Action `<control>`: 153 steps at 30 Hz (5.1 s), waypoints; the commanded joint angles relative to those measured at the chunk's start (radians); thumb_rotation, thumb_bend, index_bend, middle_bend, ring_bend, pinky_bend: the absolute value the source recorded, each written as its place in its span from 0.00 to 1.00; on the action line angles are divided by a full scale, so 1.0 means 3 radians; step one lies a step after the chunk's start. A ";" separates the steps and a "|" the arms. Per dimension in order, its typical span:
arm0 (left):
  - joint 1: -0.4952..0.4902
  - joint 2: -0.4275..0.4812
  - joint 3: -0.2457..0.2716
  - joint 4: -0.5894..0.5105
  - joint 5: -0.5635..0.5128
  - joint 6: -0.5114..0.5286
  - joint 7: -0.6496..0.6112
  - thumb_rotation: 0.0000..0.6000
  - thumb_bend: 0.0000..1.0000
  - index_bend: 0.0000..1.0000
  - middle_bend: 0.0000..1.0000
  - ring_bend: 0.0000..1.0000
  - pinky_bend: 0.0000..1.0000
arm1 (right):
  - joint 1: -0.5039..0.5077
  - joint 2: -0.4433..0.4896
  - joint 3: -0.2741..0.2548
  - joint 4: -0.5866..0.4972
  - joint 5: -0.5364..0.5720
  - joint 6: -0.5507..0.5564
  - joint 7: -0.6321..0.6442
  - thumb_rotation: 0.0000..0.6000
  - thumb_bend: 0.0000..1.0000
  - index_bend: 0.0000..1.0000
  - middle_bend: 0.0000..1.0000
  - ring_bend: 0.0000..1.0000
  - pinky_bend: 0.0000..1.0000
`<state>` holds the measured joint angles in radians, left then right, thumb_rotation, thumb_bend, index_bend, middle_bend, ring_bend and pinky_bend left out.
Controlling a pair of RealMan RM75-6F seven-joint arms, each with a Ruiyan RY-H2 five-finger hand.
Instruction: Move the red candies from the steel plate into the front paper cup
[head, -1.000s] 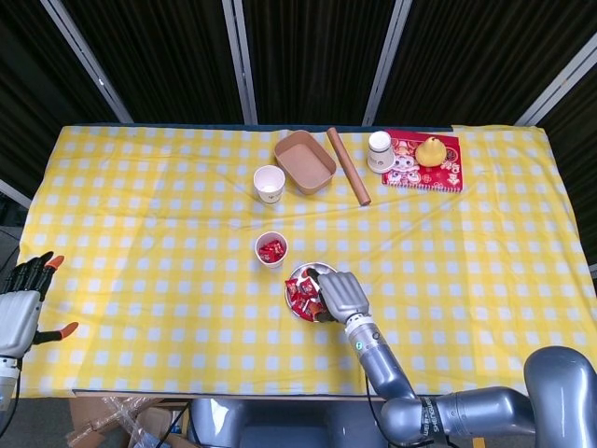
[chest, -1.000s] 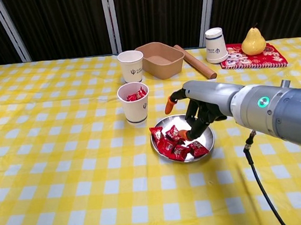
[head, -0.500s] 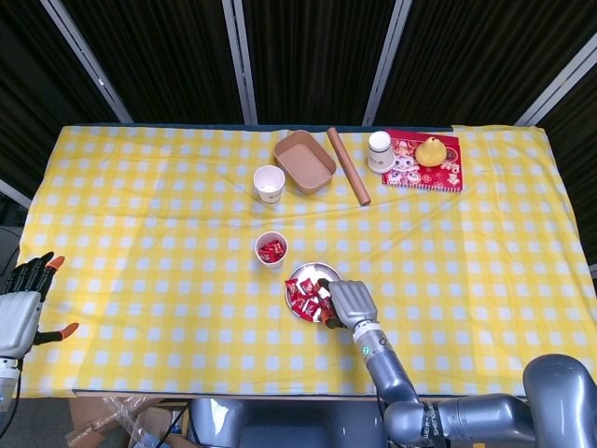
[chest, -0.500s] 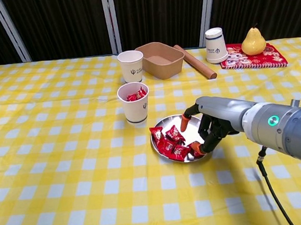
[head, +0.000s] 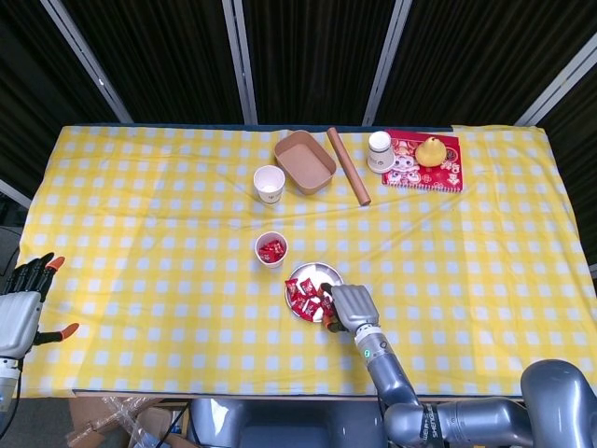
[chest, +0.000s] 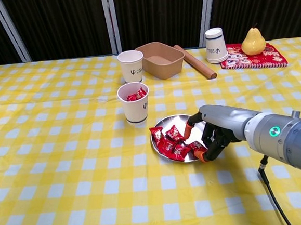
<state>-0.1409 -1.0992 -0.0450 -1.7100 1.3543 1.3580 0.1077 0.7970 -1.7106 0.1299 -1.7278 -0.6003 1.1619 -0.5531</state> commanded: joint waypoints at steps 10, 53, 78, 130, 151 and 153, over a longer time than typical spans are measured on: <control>-0.0001 0.0004 -0.0004 -0.0009 -0.0012 -0.0009 -0.0002 1.00 0.00 0.04 0.00 0.00 0.00 | -0.0041 -0.0033 0.0032 0.0088 0.0006 -0.0074 -0.0012 1.00 0.45 0.35 0.82 0.97 0.91; -0.0010 0.0016 -0.0011 -0.0016 -0.0031 -0.0037 -0.0026 1.00 0.00 0.04 0.00 0.00 0.00 | -0.0015 0.0156 0.0488 -0.0235 -0.0202 -0.0061 0.0036 1.00 0.56 0.50 0.82 0.97 0.91; -0.0041 -0.0013 -0.0023 0.0007 -0.0103 -0.0092 0.0074 1.00 0.00 0.04 0.00 0.00 0.00 | 0.0788 -0.0151 0.1039 0.0606 0.0301 -0.0557 0.0006 1.00 0.56 0.50 0.82 0.97 0.91; -0.0009 0.0021 -0.0006 -0.0021 -0.0051 -0.0034 -0.0015 1.00 0.00 0.04 0.00 0.00 0.00 | 0.0230 0.0104 0.0166 -0.0359 -0.0158 0.0175 -0.0038 1.00 0.44 0.28 0.82 0.97 0.91; -0.0004 0.0023 -0.0003 -0.0022 -0.0043 -0.0035 -0.0031 1.00 0.00 0.04 0.00 0.00 0.00 | 0.0111 -0.0139 0.0091 -0.0002 -0.0076 0.0054 -0.0072 1.00 0.35 0.28 0.82 0.97 0.91; -0.0005 0.0023 -0.0004 -0.0022 -0.0049 -0.0041 -0.0032 1.00 0.00 0.04 0.00 0.00 0.00 | 0.0107 -0.0156 0.0095 0.0032 -0.0068 0.0029 -0.0071 1.00 0.35 0.28 0.82 0.97 0.91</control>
<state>-0.1424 -1.0922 -0.0461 -1.7168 1.3395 1.3456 0.0982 0.8299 -1.7550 0.1575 -1.7210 -0.6220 1.1733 -0.5746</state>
